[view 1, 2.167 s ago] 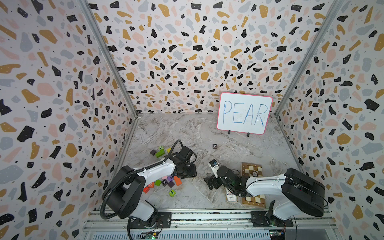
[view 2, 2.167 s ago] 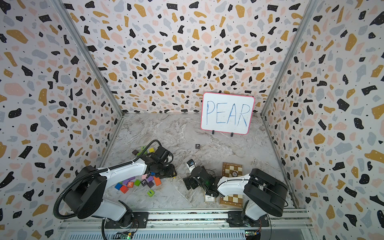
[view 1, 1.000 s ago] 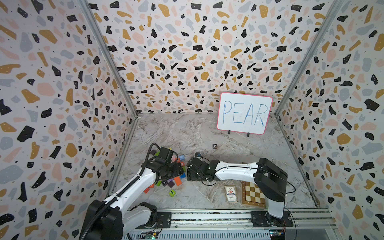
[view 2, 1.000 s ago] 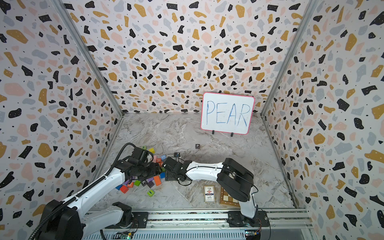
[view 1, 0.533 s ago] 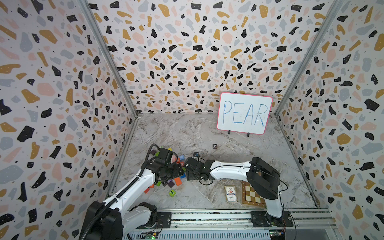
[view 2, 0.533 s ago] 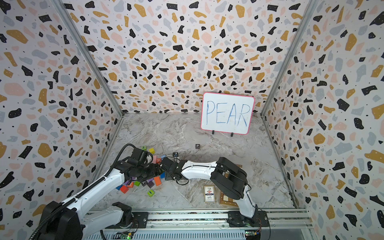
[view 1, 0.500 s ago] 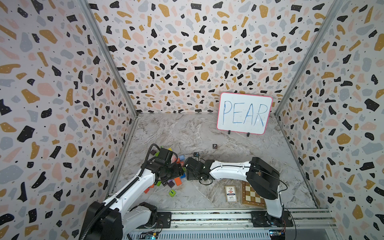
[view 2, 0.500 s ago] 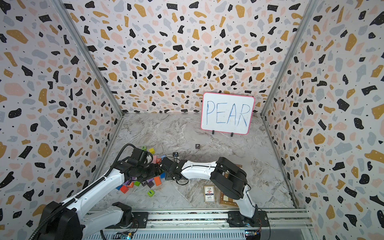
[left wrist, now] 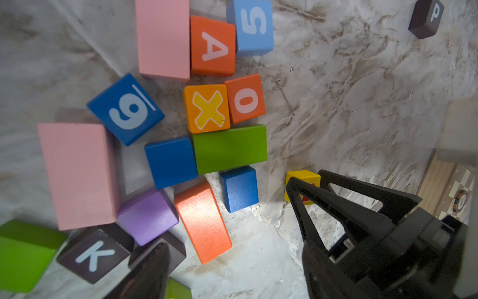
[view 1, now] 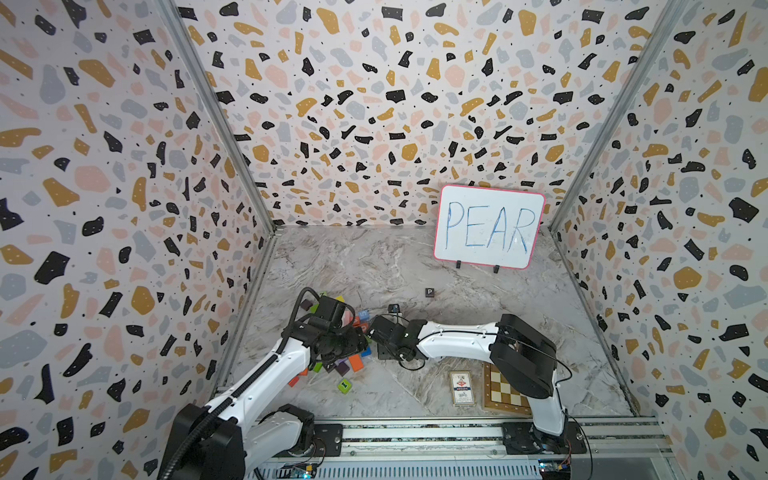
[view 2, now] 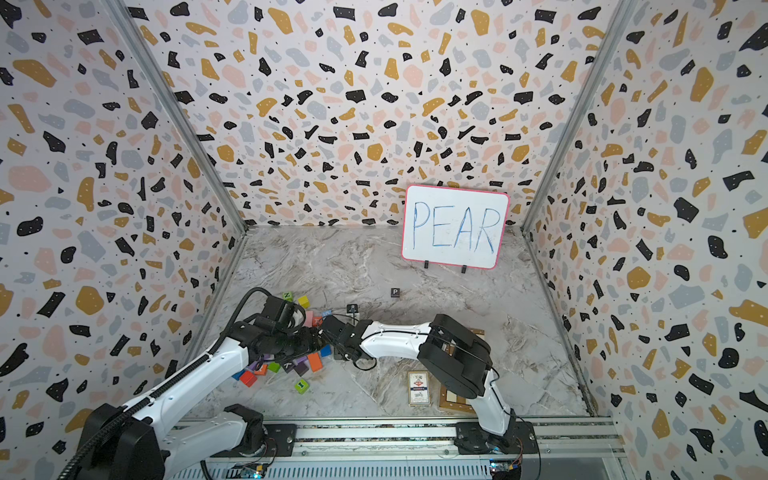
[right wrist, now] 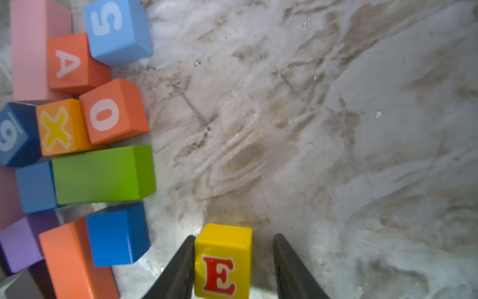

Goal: Spell the uppercase word “pear” with letter blocks
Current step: Pick up the letter block from the center of the board.

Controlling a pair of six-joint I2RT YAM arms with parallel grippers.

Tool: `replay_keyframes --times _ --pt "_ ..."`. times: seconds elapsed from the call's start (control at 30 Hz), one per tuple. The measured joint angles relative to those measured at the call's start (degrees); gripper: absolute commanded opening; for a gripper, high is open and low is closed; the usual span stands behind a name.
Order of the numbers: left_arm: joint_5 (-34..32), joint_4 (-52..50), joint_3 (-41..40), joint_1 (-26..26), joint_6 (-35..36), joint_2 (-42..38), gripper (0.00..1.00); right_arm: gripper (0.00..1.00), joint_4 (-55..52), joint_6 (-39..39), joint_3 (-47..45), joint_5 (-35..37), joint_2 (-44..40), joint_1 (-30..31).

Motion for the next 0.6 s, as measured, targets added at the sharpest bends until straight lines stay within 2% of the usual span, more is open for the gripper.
replay_keyframes --times 0.17,0.6 --pt "0.0 0.0 0.0 0.07 0.0 0.0 0.8 0.41 -0.15 -0.09 0.0 0.55 0.0 0.09" --pt "0.0 0.0 0.0 0.28 0.0 0.0 0.8 0.39 -0.07 -0.44 0.0 1.27 0.28 0.2"
